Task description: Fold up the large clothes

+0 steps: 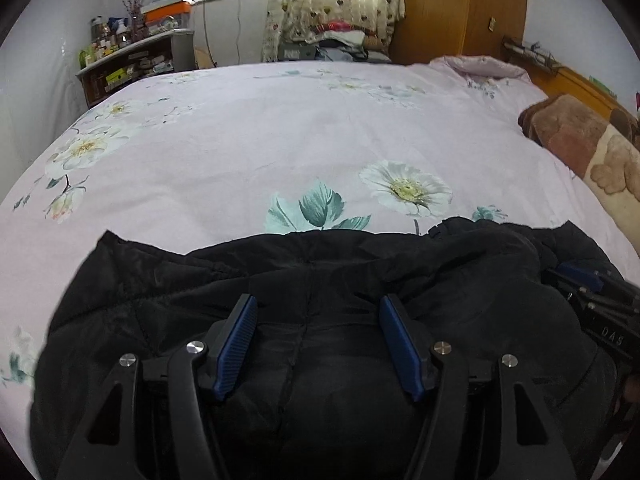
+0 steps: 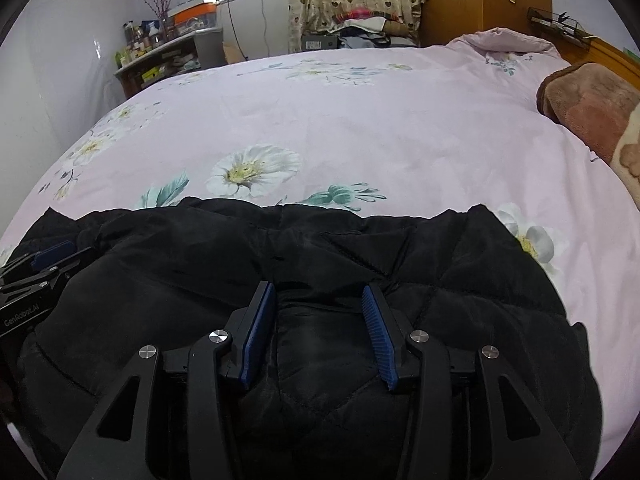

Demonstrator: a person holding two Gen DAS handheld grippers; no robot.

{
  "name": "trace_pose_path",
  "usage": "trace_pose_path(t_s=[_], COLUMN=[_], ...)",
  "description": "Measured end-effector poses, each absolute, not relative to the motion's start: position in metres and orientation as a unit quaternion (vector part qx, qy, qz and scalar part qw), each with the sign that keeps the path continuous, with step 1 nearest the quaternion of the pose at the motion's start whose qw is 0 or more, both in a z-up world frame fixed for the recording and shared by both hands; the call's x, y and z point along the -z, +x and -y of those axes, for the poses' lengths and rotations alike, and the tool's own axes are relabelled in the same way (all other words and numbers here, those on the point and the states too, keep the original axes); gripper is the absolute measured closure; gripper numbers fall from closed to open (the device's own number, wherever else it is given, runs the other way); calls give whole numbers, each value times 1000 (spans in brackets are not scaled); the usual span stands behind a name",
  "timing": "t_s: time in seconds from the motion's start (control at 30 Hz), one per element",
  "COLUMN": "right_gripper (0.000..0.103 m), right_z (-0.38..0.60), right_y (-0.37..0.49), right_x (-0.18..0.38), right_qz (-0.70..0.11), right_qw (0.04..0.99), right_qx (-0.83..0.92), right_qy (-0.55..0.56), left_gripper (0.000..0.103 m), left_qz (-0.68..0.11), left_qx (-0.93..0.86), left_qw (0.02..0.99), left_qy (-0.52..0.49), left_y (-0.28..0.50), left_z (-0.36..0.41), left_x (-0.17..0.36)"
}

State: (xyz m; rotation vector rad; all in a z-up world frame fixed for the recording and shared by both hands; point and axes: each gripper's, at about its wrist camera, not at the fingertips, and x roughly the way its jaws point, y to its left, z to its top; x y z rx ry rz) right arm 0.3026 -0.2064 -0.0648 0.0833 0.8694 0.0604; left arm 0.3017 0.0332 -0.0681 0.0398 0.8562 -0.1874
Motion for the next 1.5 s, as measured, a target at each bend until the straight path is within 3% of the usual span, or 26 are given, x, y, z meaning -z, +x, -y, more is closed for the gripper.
trace_pose_path(t_s=[0.2, 0.33, 0.57, 1.07, 1.27, 1.5], right_gripper=[57, 57, 57, 57, 57, 56], right_z=[235, 265, 267, 272, 269, 254], right_y=[285, 290, 296, 296, 293, 235], right_x=[33, 60, 81, 89, 60, -3], right_qz=[-380, -405, -399, -392, -417, -368], right_qw=[925, 912, 914, 916, 906, 926], right_qx=[11, 38, 45, 44, 55, 28], right_qy=[28, 50, 60, 69, 54, 84], left_gripper=[37, 33, 29, 28, 30, 31], left_qz=[-366, -402, -391, -387, -409, -365], left_qx=[64, 34, 28, 23, 21, 42], left_qw=[927, 915, 920, 922, 912, 930], left_qy=[57, 21, -7, -9, -1, 6], left_y=[291, 306, 314, 316, 310, 240], left_z=[-81, -119, -118, -118, -121, -103], left_x=[31, 61, 86, 92, 58, -1])
